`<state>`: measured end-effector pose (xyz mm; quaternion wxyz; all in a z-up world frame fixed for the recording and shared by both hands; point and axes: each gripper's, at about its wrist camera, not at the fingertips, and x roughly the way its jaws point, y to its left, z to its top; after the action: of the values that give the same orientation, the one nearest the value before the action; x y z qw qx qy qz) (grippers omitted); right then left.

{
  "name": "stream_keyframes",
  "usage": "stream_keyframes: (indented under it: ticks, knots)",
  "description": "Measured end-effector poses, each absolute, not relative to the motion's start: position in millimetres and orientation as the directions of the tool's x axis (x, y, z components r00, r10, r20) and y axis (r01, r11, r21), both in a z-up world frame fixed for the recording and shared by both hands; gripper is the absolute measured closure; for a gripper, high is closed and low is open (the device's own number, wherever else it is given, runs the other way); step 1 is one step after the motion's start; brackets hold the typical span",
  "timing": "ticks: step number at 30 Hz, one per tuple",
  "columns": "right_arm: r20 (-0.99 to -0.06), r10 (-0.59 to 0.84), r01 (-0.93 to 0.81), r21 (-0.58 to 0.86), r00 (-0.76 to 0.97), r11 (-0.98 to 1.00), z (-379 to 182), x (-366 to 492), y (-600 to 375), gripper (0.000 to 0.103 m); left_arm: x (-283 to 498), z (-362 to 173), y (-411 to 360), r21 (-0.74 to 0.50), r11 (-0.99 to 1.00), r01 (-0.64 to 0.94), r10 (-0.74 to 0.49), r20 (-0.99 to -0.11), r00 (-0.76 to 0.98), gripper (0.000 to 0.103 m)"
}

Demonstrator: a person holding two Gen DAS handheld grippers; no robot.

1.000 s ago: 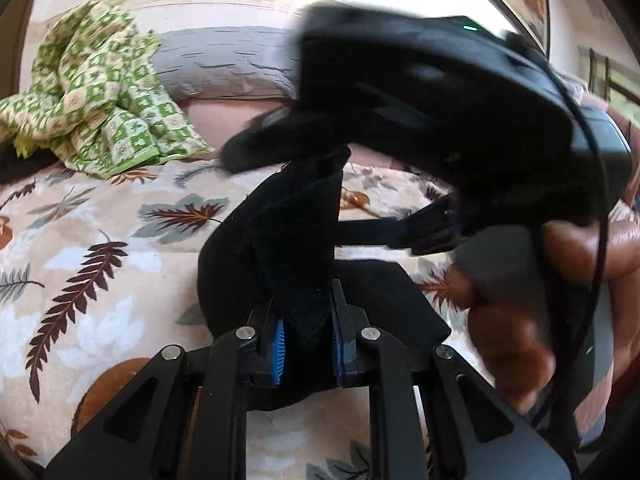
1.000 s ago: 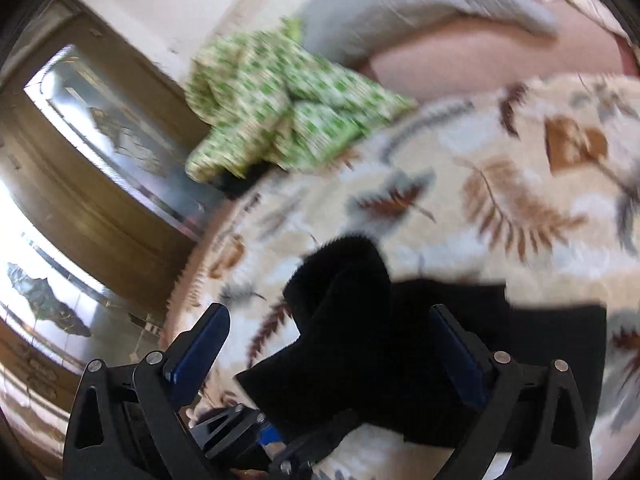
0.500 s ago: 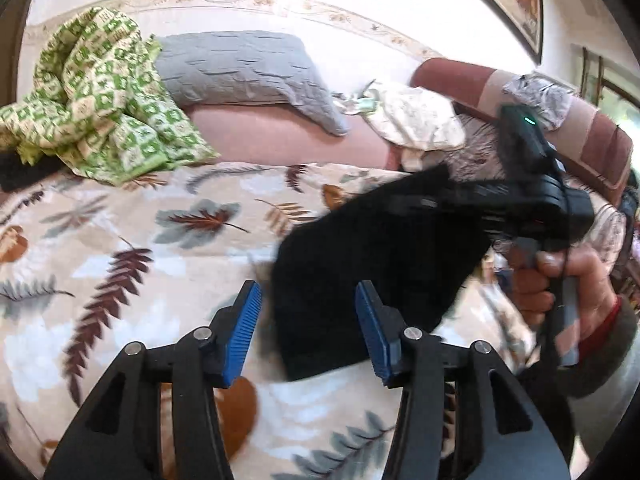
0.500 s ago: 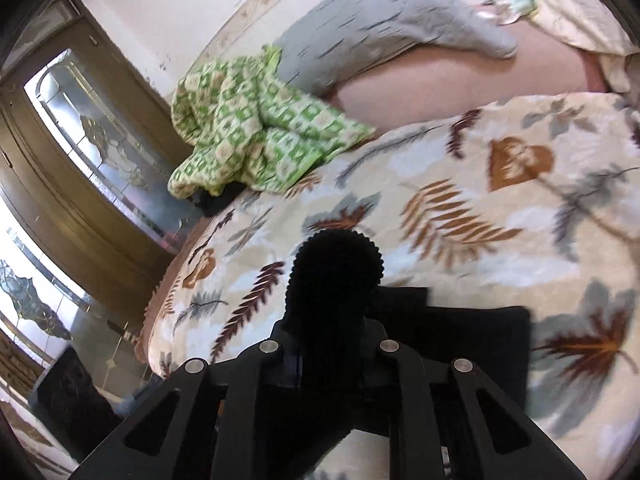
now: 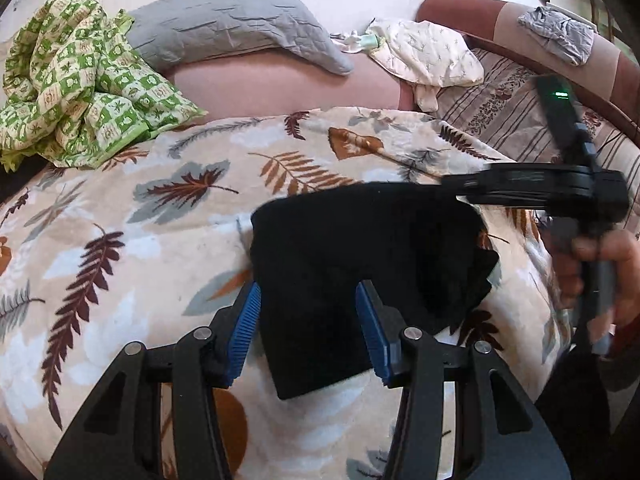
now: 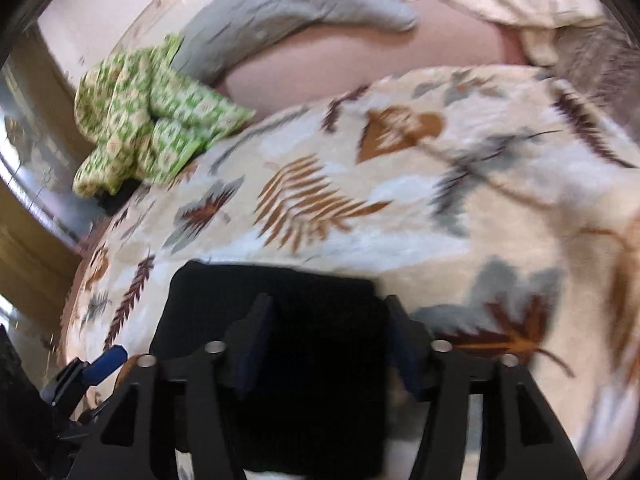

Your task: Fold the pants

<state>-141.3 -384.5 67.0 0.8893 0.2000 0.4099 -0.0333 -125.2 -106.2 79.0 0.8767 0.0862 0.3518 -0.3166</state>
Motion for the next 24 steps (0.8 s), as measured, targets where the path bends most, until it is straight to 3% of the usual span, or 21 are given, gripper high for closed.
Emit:
stream_keyframes:
  ticks: [6,11,15,24]
  knots:
    - [-0.685,0.226,0.064,0.37,0.693,0.927,94,-150,-361,0.042,-104,82,-124,-0.05,0.802,0.595,-0.463,-0.68,0.568,0.054]
    - [-0.783,0.179,0.032,0.246,0.595,0.969,74,-133,-325,0.047,-91,64,-130,-0.049,0.825,0.564,-0.415,-0.73,0.543,0.053]
    - [-0.853,0.085,0.024,0.113,0.515,0.993,43,-164,-319,0.046,-90,56,-126,-0.075,0.824,0.562,-0.424,-0.74,0.522,0.047]
    - [-0.763,0.114,0.155,0.271,0.637,0.95,58,-189,-366,0.044,-105,66,-123,-0.058,0.831,0.553,-0.418,-0.72,0.554,0.047]
